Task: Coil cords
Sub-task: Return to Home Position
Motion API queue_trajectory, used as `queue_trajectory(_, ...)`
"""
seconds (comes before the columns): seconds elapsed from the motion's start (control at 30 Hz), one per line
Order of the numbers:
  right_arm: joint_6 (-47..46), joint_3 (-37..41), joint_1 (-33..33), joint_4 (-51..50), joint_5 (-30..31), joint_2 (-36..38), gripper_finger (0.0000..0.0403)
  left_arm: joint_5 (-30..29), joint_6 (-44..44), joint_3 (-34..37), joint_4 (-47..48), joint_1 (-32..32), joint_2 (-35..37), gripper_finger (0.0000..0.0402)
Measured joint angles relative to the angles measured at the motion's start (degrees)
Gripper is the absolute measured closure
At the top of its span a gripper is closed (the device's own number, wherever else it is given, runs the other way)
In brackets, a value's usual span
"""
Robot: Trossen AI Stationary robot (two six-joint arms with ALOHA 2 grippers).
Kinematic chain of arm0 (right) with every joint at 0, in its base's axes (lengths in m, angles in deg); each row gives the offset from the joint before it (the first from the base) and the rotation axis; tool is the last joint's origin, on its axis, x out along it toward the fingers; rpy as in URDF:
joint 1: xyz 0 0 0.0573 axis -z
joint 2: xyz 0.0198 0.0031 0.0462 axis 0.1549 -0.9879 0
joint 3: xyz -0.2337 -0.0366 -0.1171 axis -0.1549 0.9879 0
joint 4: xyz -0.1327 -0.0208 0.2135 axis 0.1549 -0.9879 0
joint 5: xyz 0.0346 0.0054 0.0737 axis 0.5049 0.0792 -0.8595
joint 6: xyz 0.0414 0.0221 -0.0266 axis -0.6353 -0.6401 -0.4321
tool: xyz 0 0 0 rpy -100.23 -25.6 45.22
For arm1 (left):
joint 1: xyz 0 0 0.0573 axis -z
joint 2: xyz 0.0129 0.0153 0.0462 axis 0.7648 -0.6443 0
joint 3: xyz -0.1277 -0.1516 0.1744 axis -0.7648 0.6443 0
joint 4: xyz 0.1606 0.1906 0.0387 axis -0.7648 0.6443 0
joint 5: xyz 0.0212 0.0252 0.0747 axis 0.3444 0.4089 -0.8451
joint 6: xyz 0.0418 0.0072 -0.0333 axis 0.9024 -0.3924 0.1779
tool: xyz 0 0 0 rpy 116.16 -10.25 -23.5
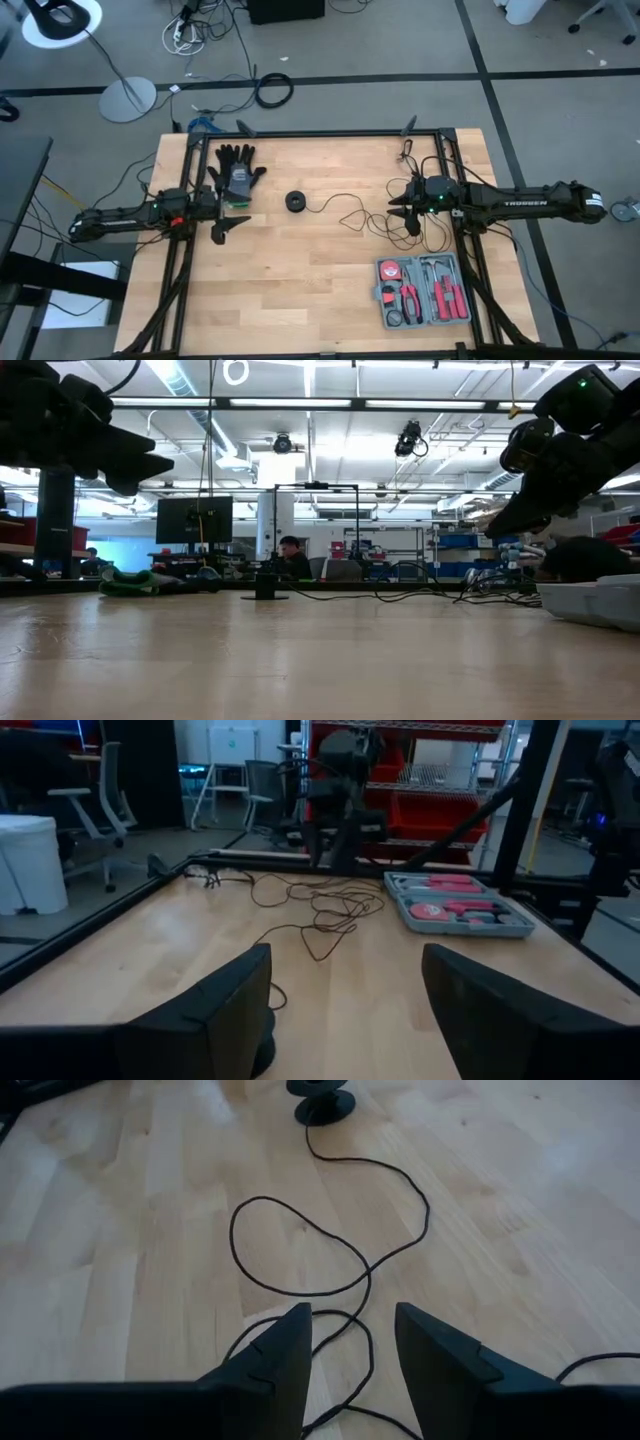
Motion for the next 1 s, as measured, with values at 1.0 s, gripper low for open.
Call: queue_trajectory(1.0, -2.3, 4.0, -1.7, 3.2, 3.7, 12.5, 0.0259, -0.2, -1.2, 0.0, -1.2, 0.0, -0.5, 0.0138)
